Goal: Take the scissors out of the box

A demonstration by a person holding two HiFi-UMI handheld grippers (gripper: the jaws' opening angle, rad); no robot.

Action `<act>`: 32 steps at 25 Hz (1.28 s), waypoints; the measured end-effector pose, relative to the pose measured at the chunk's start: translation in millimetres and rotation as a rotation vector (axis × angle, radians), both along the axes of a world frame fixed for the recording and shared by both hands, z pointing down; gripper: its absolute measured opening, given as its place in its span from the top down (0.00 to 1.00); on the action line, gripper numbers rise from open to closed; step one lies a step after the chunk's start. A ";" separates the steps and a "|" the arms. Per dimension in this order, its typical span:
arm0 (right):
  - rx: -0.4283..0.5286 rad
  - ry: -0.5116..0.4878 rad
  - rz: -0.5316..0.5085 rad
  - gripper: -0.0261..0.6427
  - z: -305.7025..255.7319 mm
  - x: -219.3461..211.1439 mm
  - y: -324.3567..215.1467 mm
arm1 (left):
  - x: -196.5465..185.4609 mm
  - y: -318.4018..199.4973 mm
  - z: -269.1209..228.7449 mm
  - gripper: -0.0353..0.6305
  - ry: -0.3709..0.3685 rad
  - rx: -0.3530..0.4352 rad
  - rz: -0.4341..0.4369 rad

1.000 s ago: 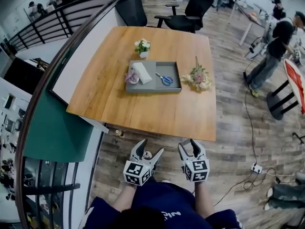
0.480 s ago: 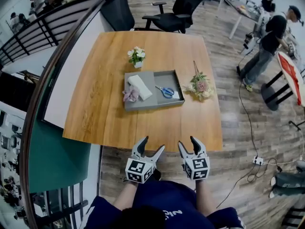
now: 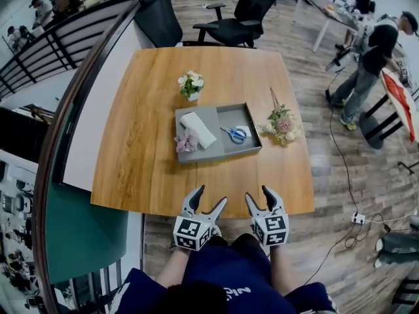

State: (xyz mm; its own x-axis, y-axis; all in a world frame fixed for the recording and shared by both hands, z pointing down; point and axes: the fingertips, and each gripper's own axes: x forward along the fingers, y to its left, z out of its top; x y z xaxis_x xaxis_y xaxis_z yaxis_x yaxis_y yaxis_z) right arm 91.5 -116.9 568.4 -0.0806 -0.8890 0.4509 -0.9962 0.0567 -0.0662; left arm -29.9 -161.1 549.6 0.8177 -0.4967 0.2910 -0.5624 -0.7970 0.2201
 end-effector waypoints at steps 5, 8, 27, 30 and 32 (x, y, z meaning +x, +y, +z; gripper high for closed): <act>-0.004 0.002 -0.012 0.59 -2.2 1.3 -11.6 | 0.4 -9.6 -2.6 0.45 0.002 -0.001 -0.013; -0.011 0.003 -0.029 0.60 -1.5 3.8 -18.1 | 2.9 -14.8 -4.3 0.45 0.009 -0.002 -0.030; 0.037 0.038 -0.220 0.68 -34.3 47.1 -122.8 | 13.8 -54.4 -5.1 0.45 -0.015 -0.016 -0.219; 0.035 0.075 -0.283 0.68 -39.8 46.8 -146.0 | 12.8 -61.4 -6.6 0.45 -0.010 -0.012 -0.252; 0.017 0.100 -0.327 0.68 -40.5 47.1 -160.0 | 11.3 -65.1 -7.8 0.45 -0.011 -0.010 -0.276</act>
State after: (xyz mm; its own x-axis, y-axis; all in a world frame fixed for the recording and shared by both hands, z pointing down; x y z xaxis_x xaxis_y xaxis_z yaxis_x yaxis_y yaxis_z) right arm 138.6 -276.9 527.9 -0.3188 -0.8308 0.4563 -0.9266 0.3744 0.0342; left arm -18.5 -226.2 541.8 0.6482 -0.6977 0.3051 -0.7608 -0.6109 0.2192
